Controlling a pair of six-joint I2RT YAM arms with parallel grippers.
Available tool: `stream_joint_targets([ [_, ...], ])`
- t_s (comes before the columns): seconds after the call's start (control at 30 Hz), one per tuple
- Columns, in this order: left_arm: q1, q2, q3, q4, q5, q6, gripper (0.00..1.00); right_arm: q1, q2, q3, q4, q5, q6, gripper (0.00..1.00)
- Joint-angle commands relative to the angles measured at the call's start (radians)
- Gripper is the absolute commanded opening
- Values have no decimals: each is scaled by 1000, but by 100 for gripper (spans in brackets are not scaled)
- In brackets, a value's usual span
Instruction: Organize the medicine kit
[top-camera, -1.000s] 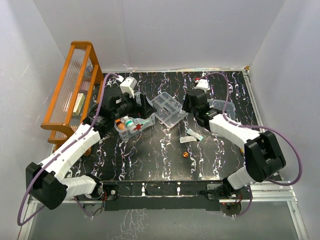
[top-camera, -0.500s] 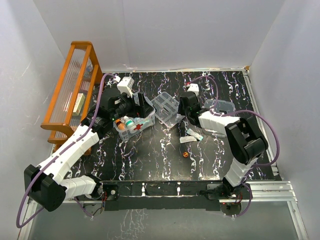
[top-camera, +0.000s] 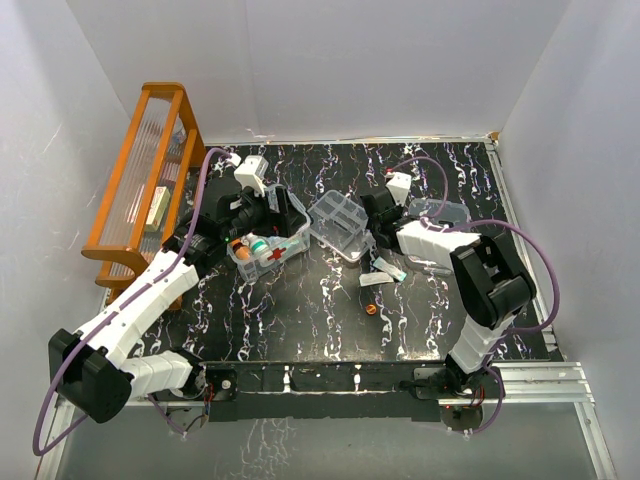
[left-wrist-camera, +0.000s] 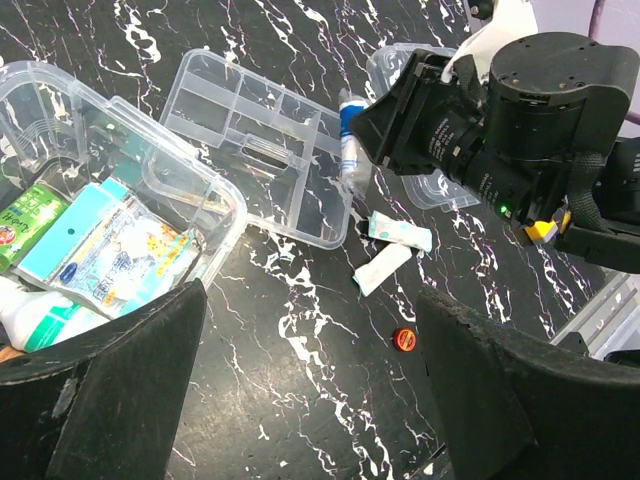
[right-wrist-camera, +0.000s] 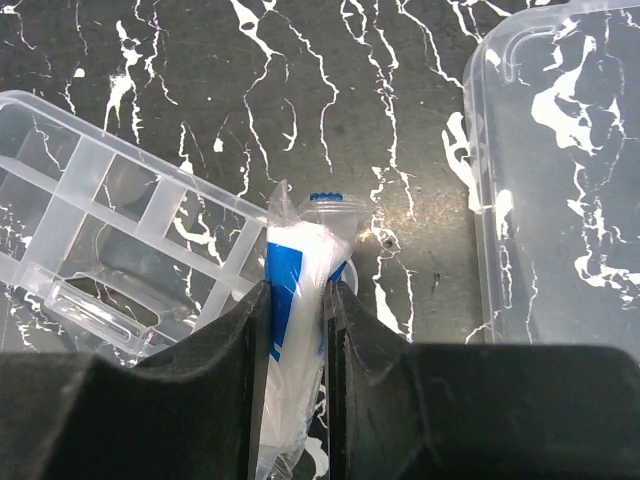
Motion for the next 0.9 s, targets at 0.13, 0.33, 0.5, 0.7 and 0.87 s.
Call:
stream_joint_targets([
  [0.13, -4, -37, 27, -36, -68, 24, 84, 3, -138, 38, 169, -227, -233, 22],
  [0.33, -4, -79, 44, -69, -187, 8, 85, 3, -104, 47, 320, -607, -430, 22],
  [0.5, -4, -138, 68, -90, -293, -19, 85, 3, -63, 36, 443, -813, -543, 23],
  [0.7, -4, -209, 74, -89, -339, -23, 86, 2, 21, 105, 397, -871, -592, 24],
  [0.87, -4, -214, 55, -87, -318, -77, 87, 2, 73, 119, 369, -897, -626, 24],
])
